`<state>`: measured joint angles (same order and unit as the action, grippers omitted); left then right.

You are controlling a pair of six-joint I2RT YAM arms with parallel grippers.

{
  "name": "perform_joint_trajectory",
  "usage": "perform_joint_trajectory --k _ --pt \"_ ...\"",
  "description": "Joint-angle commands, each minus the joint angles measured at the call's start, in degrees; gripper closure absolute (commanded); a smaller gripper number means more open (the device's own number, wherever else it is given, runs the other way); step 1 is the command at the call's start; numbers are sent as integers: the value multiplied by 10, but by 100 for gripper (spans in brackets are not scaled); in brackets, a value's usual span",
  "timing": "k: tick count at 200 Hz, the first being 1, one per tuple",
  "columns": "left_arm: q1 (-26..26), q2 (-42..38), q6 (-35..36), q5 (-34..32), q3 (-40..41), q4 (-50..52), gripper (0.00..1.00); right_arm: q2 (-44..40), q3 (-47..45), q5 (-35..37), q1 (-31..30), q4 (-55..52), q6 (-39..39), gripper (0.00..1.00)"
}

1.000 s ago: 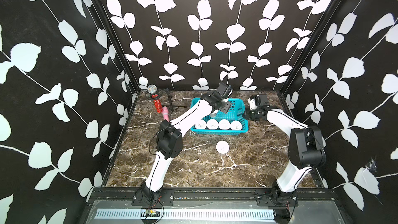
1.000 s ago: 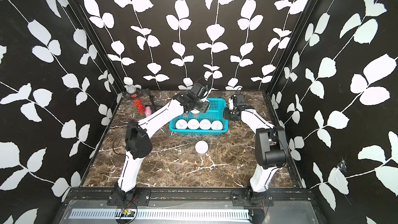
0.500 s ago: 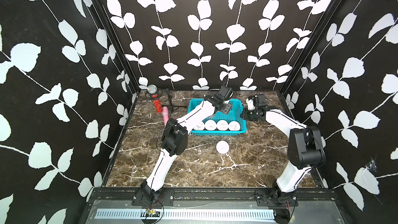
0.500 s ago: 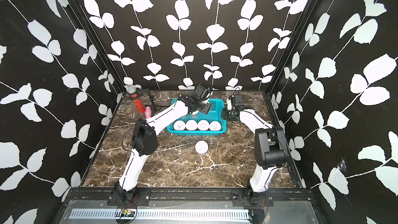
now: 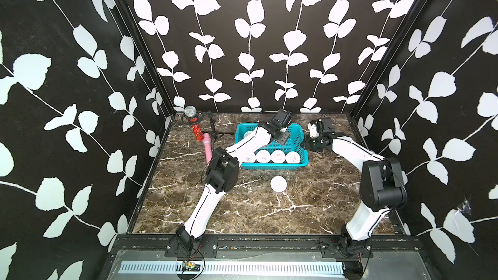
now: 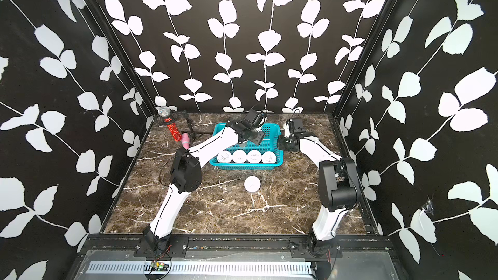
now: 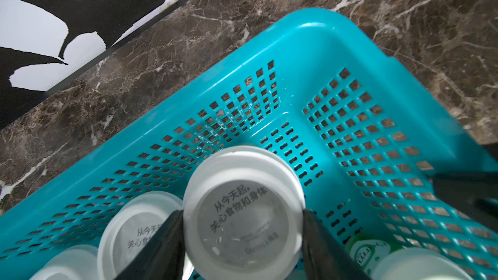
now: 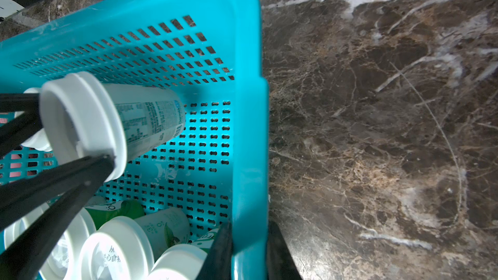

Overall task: Put the yogurt in the basket
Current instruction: Adjust the basket at the center of the board.

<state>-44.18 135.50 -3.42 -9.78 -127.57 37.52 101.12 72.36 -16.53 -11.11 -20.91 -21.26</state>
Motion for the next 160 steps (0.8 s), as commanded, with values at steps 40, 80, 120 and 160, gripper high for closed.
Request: perform_joint_trajectory --k 40,80,120,160 --pt "7 13 3 -15 -28 15 38 -10 -13 -7 -9 -16 6 79" --pt "7 20 4 -18 -31 14 37 -11 -14 -6 -10 -17 5 79" --pt "9 31 2 -22 -36 12 36 -13 -18 -4 -11 -16 5 79" --pt "9 40 0 -23 -40 12 33 -15 -20 -5 -11 -16 4 79"
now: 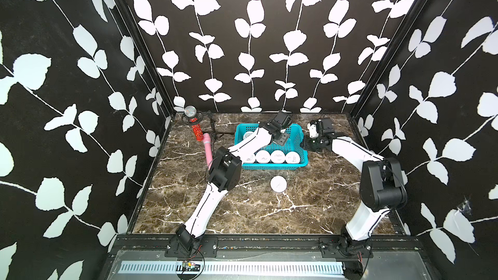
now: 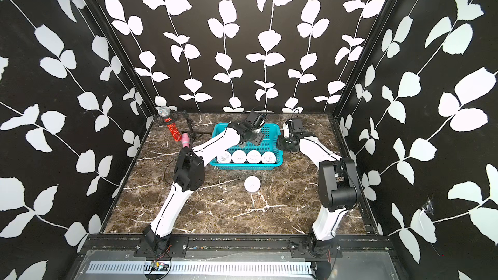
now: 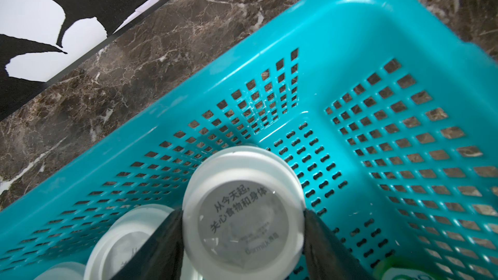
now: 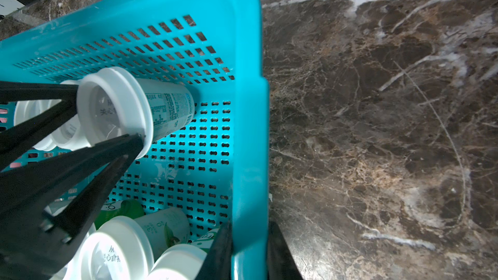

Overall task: Put the yogurt in the basket
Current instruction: Adjust the basket at the center of the board, then pick up the yogurt from the center of the board.

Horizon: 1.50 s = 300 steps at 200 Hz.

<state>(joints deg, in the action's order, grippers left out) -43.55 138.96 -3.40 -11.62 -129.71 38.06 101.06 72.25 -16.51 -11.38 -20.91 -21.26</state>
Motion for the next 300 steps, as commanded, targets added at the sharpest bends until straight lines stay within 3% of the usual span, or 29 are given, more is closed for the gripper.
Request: perform_joint_trajectory --k 1,65,127,162,211,253,300 --pt "3 6 0 -4 -18 7 33 -15 -19 -5 -8 -15 4 79" --pt "3 9 4 -7 -29 11 21 -15 -20 -6 -8 -16 4 79" --pt "3 -1 16 2 -48 21 18 -18 -19 -3 -8 -19 6 77" --pt "3 -45 20 3 -30 23 18 -18 -4 8 -7 -30 15 75" --pt "4 -183 16 9 84 -22 16 -15 19 15 -7 -44 22 65" --pt "10 -349 -9 11 284 -103 13 -30 22 22 -7 -56 30 49" --pt "28 -474 -57 0 447 -122 12 -60 8 47 -7 -59 50 40"
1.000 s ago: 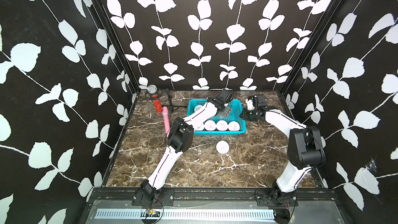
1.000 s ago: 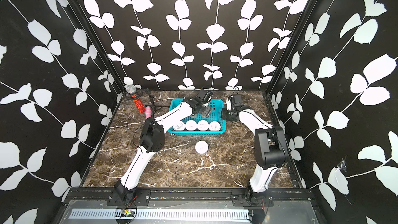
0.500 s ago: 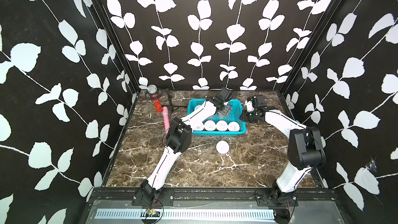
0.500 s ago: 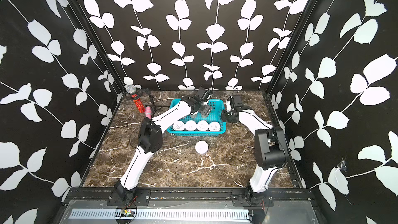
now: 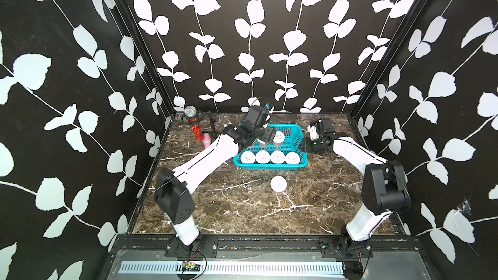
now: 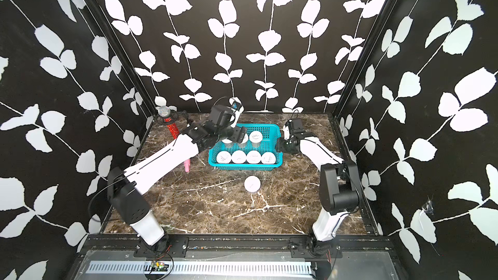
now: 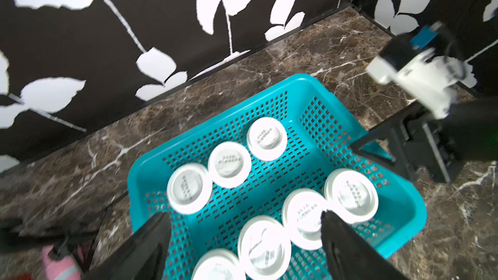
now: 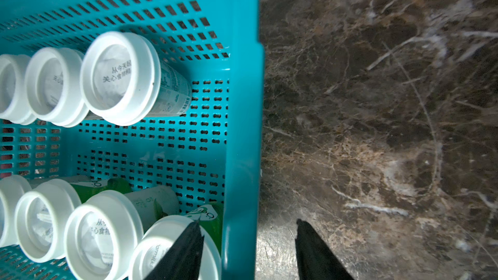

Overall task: Put the yogurt in the basket
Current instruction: Pick up the yogurt from the center of the board.

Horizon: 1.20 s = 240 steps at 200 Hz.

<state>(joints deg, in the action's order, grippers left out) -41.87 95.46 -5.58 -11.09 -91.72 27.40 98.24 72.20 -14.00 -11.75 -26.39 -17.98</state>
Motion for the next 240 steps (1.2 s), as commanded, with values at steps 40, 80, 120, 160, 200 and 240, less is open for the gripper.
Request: perform_joint_trajectory --k 40,80,120,160,200,240 --pt "13 -123 -72 -21 179 -14 12 -60 -16 34 -4 3 37 35" --pt "38 -190 -109 -41 272 -28 12 -128 -45 30 -7 -8 51 32" --pt "44 -228 -126 -49 321 -27 12 -181 -73 30 -39 -33 77 29" --pt "48 -262 -137 -63 352 -22 12 -227 -100 40 -99 -57 106 27" --pt "48 -272 -143 -69 361 -20 12 -249 -121 31 -171 -82 126 25" --pt "48 -270 -142 -68 362 -24 12 -234 -132 16 -230 -108 146 22"
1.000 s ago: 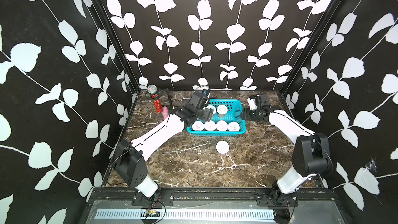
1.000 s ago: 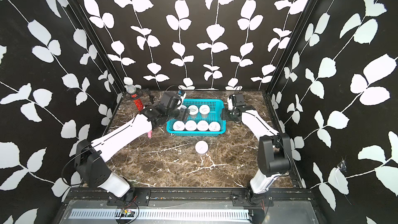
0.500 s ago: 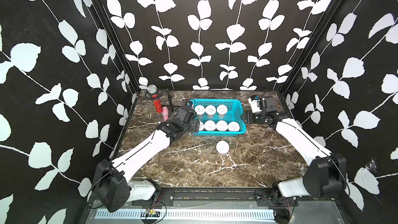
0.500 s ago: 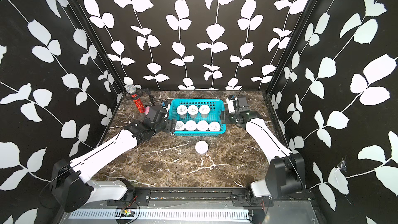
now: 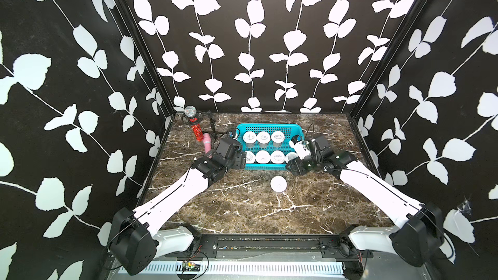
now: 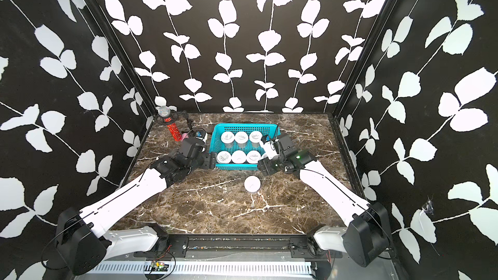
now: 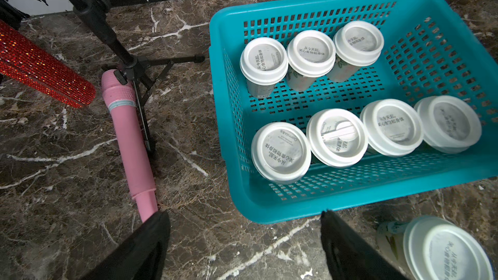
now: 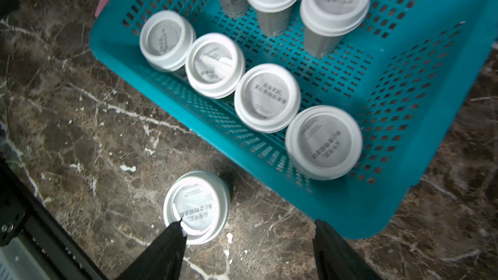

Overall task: Put the yogurt in the basket
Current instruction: Pick up the yogurt from the center of the board.

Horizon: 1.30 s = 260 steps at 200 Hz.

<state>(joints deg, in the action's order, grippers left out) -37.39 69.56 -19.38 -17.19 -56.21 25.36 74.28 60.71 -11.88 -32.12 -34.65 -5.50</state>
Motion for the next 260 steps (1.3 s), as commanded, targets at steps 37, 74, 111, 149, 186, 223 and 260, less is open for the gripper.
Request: perform_joint_trajectory --k 37,74,111,149,186,223,260 --pt "3 -11 -2 -9 6 -3 12 21 -18 -13 -68 -28 23 20" --pt "3 -11 0 -14 6 0 12 47 -17 19 -97 -17 13 15" --pt "3 -11 2 -12 6 -1 12 70 -2 56 -121 -21 8 11" --pt "3 -12 5 -12 6 0 12 90 7 79 -136 -21 4 9" --pt "3 -13 7 -10 6 1 12 118 24 92 -148 -26 4 10" --pt "3 -15 9 -11 4 2 12 138 39 105 -156 -28 2 12" --pt "3 -16 11 -12 4 2 12 146 46 107 -159 -29 2 16"
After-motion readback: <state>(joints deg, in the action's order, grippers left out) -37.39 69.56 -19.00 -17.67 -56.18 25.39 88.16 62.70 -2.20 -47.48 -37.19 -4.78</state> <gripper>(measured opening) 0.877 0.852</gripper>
